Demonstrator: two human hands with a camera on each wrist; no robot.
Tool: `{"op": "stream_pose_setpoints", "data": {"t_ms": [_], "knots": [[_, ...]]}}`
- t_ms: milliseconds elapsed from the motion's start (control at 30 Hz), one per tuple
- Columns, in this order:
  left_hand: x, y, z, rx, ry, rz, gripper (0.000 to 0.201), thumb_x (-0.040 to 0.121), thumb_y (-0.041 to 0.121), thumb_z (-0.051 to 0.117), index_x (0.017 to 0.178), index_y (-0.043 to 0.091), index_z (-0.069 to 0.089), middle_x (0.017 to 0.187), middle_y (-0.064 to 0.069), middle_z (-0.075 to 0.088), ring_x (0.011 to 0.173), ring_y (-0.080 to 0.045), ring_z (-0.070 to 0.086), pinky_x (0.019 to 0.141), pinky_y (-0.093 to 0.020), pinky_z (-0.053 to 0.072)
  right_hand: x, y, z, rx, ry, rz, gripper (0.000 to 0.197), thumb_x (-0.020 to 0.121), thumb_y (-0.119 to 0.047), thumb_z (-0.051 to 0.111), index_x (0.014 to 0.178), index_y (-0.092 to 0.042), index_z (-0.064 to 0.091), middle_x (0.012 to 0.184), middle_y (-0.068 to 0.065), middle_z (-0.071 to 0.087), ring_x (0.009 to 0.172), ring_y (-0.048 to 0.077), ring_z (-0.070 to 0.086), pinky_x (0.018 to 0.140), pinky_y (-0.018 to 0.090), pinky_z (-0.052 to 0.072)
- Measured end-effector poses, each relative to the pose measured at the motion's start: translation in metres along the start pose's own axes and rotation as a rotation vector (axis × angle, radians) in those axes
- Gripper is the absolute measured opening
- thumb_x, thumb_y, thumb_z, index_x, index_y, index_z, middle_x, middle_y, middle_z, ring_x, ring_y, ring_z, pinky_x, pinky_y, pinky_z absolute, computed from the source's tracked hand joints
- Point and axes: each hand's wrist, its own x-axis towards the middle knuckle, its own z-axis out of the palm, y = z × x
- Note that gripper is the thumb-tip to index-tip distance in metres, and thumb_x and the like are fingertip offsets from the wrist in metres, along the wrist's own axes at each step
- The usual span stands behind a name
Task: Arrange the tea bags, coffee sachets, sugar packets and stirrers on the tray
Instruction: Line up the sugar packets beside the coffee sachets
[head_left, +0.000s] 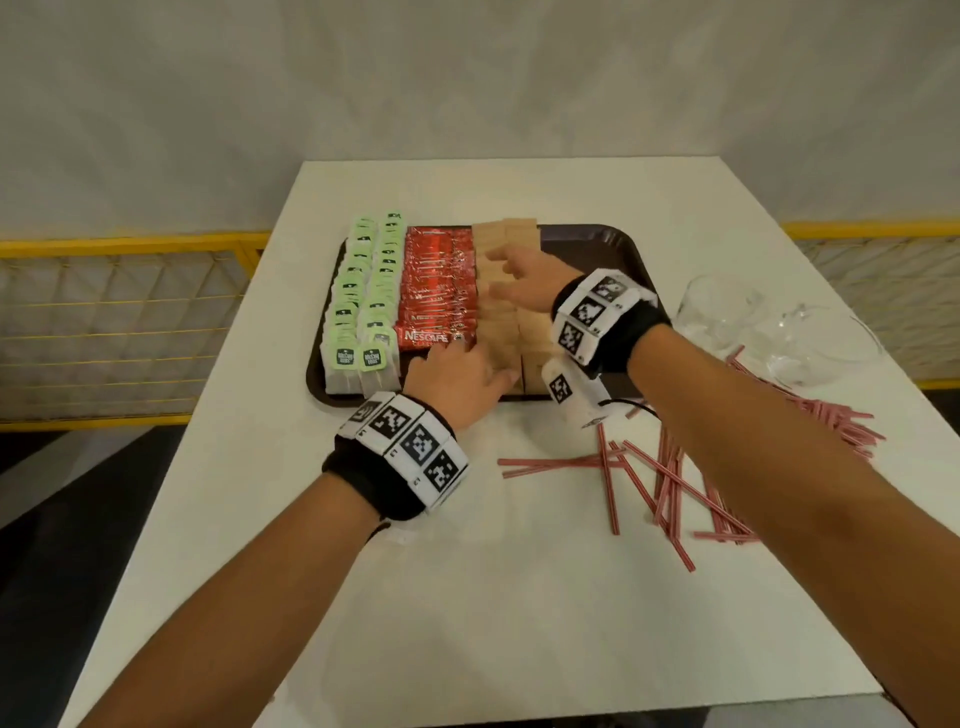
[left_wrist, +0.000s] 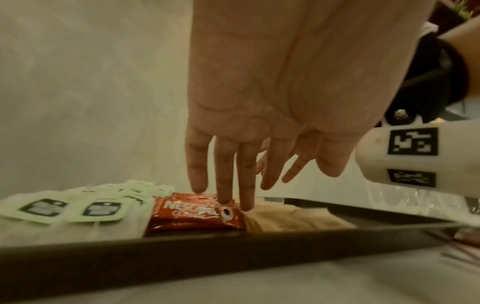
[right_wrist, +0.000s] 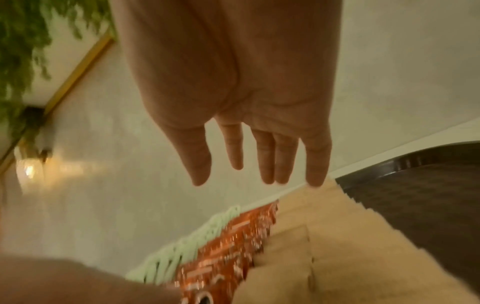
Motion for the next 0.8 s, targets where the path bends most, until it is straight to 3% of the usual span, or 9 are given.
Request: {"op": "stream_pose_setpoints", "data": {"t_ms": [67,133,300,500,567,667,800], "knots": [[-0.002,0.003,-0.002,-0.066,-0.016,0.062,0.047,0.096,0.043,0.039,0.134,0.015,0.045,0.130,-0.013,0.047,0.122,-0.032,0.043,0.098,-0.044,0.039,-0.013,0.012,-0.010,0.062,0.027,0.040,0.044,0.095,-0.029,0.052,0.137,-0.019,0.043,0.135,0.008,0.049,0.123,0.022,0.048,0.101,0.031,0.037],[-0.006,-0.004,-0.001,-0.050,0.010,0.041,0.049,0.096,0.039,0.041,0.137,0.014,0.039,0.132,-0.013,0.044,0.124,-0.031,0.040,0.100,-0.043,0.038,-0.024,0.024,-0.012,0.034,0.016,0.064,0.039,0.095,-0.029,0.051,0.133,-0.019,0.048,0.132,0.009,0.052,0.121,0.021,0.050,0.101,0.031,0.038],[-0.025,-0.052,-0.002,-0.033,0.149,-0.226,0.053,0.094,0.035,0.046,0.138,0.008,0.035,0.138,-0.018,0.033,0.128,-0.035,0.031,0.103,-0.045,0.032,-0.047,0.015,0.007,-0.043,-0.062,0.022,0.036,0.096,-0.028,0.049,0.128,-0.012,0.054,0.127,0.008,0.056,0.117,0.020,0.052,0.094,0.026,0.038],[-0.037,-0.096,-0.005,-0.146,0.237,-0.459,0.047,0.093,0.018,0.047,0.136,0.004,0.037,0.132,-0.021,0.032,0.122,-0.037,0.031,0.098,-0.046,0.033,-0.030,-0.035,0.058,-0.134,-0.196,-0.081,0.036,0.098,-0.027,0.045,0.108,0.001,0.065,0.105,0.013,0.065,0.095,0.025,0.060,0.080,0.029,0.046],[-0.037,-0.101,-0.003,-0.125,0.236,-0.458,0.048,0.094,0.019,0.047,0.139,0.009,0.036,0.131,-0.020,0.033,0.120,-0.036,0.033,0.096,-0.045,0.035,-0.020,-0.047,0.076,-0.228,-0.207,-0.082,0.036,0.098,-0.024,0.044,0.111,0.003,0.063,0.107,0.014,0.064,0.093,0.026,0.058,0.075,0.027,0.046],[-0.034,-0.101,-0.002,-0.049,0.235,-0.389,0.051,0.092,0.023,0.051,0.141,0.021,0.036,0.129,-0.017,0.034,0.118,-0.034,0.034,0.093,-0.042,0.037,-0.009,-0.057,0.095,-0.358,-0.182,-0.062,0.030,0.098,-0.020,0.042,0.113,0.000,0.060,0.116,0.014,0.062,0.104,0.030,0.059,0.086,0.032,0.047],[-0.027,-0.101,-0.001,0.011,0.228,-0.362,0.047,0.091,0.027,0.052,0.137,0.029,0.042,0.127,-0.013,0.035,0.118,-0.031,0.033,0.095,-0.039,0.034,-0.006,-0.062,0.104,-0.384,-0.129,-0.063,0.029,0.098,-0.012,0.037,0.114,0.001,0.057,0.118,0.015,0.060,0.108,0.031,0.057,0.089,0.035,0.047]]}}
